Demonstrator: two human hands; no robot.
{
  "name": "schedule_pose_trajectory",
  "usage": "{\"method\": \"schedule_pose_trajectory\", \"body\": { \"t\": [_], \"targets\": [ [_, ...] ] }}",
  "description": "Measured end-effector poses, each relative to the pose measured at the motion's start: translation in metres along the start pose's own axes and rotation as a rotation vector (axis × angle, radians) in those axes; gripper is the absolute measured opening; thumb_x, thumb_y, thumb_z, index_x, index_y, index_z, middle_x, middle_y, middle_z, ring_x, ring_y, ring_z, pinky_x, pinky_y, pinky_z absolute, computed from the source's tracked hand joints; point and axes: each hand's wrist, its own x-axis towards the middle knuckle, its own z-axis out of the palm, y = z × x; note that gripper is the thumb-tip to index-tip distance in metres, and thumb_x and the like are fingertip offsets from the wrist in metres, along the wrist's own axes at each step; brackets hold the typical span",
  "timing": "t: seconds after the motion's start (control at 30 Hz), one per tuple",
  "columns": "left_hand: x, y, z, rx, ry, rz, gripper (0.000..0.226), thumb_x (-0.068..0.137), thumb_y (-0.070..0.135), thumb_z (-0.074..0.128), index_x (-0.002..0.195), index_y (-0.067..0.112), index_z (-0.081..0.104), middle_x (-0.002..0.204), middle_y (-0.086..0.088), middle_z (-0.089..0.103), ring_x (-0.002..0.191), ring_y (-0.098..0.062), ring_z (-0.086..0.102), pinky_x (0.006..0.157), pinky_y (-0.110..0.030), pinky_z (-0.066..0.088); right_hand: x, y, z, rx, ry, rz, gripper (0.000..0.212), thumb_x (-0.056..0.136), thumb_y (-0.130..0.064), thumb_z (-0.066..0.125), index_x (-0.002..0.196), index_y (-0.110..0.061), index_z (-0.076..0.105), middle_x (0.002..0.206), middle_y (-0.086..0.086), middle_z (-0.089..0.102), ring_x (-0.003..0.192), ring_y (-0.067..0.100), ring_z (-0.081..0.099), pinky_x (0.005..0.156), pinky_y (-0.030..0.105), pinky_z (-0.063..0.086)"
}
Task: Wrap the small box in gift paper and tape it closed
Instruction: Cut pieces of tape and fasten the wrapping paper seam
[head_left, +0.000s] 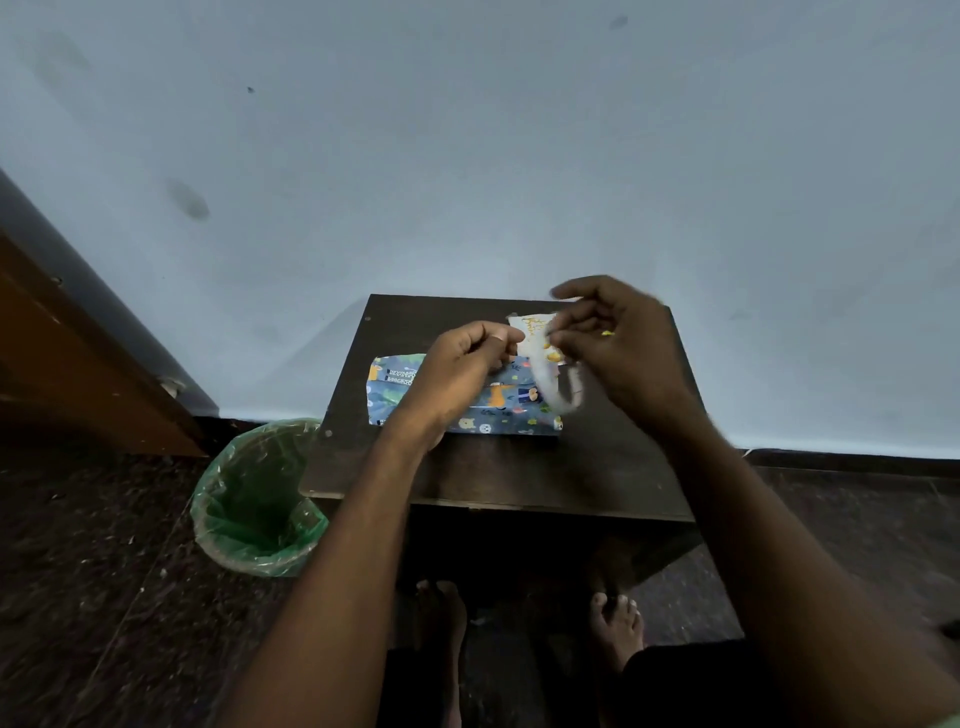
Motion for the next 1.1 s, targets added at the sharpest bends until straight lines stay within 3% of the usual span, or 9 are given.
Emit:
{"method": "schedule_pose_trajectory", "body": {
  "t": [0.1, 0.2, 0.37, 0.57, 0.73, 0.83, 0.9, 1.0, 1.1],
  "targets": [
    [-0.001, 0.004, -0.004, -0.118, -0.031, -0.050, 0.032, 0.113, 0.019, 0.047, 0.118, 0.009, 0.078, 0.111, -0.010, 0.080, 0.104, -0.021, 0.076, 0.090, -0.028, 0.059, -0.008, 0.001, 0.034, -0.029, -0.043, -0.020, 0.053, 0.076, 0.006, 0.084, 0.123, -0.012, 0.067, 0.082, -0.002, 0.078, 0.079, 0.017, 0.074, 0.080, 0.045, 0.063],
    [-0.002, 0.006, -0.009, -0.216, -0.057, -0.074, 0.033, 0.112, 0.018, 0.048, 0.122, 0.007, 0.077, 0.117, -0.014, 0.079, 0.113, -0.030, 0.075, 0.103, -0.039, 0.058, -0.009, 0.001, 0.045, -0.013, -0.010, 0.015, 0.058, 0.076, 0.001, 0.087, 0.128, -0.015, 0.065, 0.082, -0.004, 0.077, 0.080, 0.016, 0.075, 0.082, 0.046, 0.063],
    [-0.002, 0.009, -0.016, -0.392, -0.070, -0.096, 0.029, 0.109, 0.010, 0.051, 0.118, -0.001, 0.076, 0.113, -0.011, 0.080, 0.105, -0.016, 0.075, 0.097, -0.025, 0.058, -0.006, -0.001, 0.045, 0.090, 0.057, 0.069, 0.067, 0.079, 0.000, 0.088, 0.137, -0.015, 0.056, 0.096, 0.007, 0.071, 0.079, 0.020, 0.077, 0.079, 0.043, 0.065],
    [-0.002, 0.008, -0.017, -0.393, -0.101, -0.089, 0.028, 0.104, 0.005, 0.056, 0.123, -0.006, 0.073, 0.120, -0.018, 0.078, 0.110, -0.021, 0.075, 0.098, -0.025, 0.058, -0.005, -0.004, 0.040, 0.089, 0.043, 0.000, 0.068, 0.079, 0.005, 0.085, 0.135, -0.016, 0.054, 0.100, 0.006, 0.066, 0.083, 0.016, 0.078, 0.077, 0.037, 0.064],
    [-0.003, 0.008, -0.019, -0.339, -0.125, -0.085, 0.022, 0.101, 0.000, 0.062, 0.117, -0.003, 0.076, 0.113, -0.016, 0.080, 0.104, -0.019, 0.077, 0.089, -0.021, 0.058, -0.005, 0.002, 0.039, 0.041, 0.024, -0.050, 0.059, 0.079, 0.011, 0.080, 0.127, -0.016, 0.060, 0.098, 0.001, 0.065, 0.083, 0.016, 0.077, 0.080, 0.046, 0.063],
    [-0.003, 0.008, -0.019, -0.309, -0.112, -0.095, 0.018, 0.098, 0.000, 0.067, 0.108, 0.006, 0.081, 0.108, -0.011, 0.080, 0.103, -0.019, 0.075, 0.091, -0.024, 0.059, -0.004, 0.003, 0.040, 0.026, -0.002, -0.065, 0.059, 0.079, 0.018, 0.071, 0.125, -0.019, 0.062, 0.101, 0.002, 0.065, 0.087, 0.016, 0.075, 0.074, 0.040, 0.063],
    [-0.002, 0.006, -0.019, -0.310, -0.102, -0.106, 0.018, 0.096, 0.000, 0.069, 0.102, 0.011, 0.083, 0.109, -0.013, 0.079, 0.107, -0.024, 0.071, 0.104, -0.035, 0.057, -0.004, 0.004, 0.040, 0.031, -0.031, -0.072, 0.059, 0.080, 0.018, 0.068, 0.125, -0.020, 0.061, 0.103, 0.001, 0.066, 0.090, 0.016, 0.075, 0.070, 0.032, 0.059],
    [-0.002, 0.004, -0.018, -0.331, -0.093, -0.126, 0.015, 0.096, 0.004, 0.071, 0.106, 0.008, 0.082, 0.117, -0.021, 0.077, 0.111, -0.029, 0.069, 0.114, -0.047, 0.050, -0.003, 0.004, 0.040, 0.033, -0.058, -0.092, 0.056, 0.083, 0.015, 0.068, 0.125, -0.021, 0.061, 0.105, 0.000, 0.067, 0.092, 0.016, 0.075, 0.066, 0.022, 0.052],
    [-0.001, 0.003, -0.018, -0.322, -0.087, -0.128, 0.016, 0.098, 0.008, 0.071, 0.111, 0.004, 0.080, 0.118, -0.024, 0.076, 0.111, -0.029, 0.070, 0.114, -0.047, 0.052, -0.002, 0.006, 0.040, 0.034, -0.076, -0.103, 0.056, 0.084, 0.014, 0.065, 0.127, -0.021, 0.062, 0.106, -0.001, 0.068, 0.092, 0.017, 0.073, 0.067, 0.022, 0.052]
  ]
}}
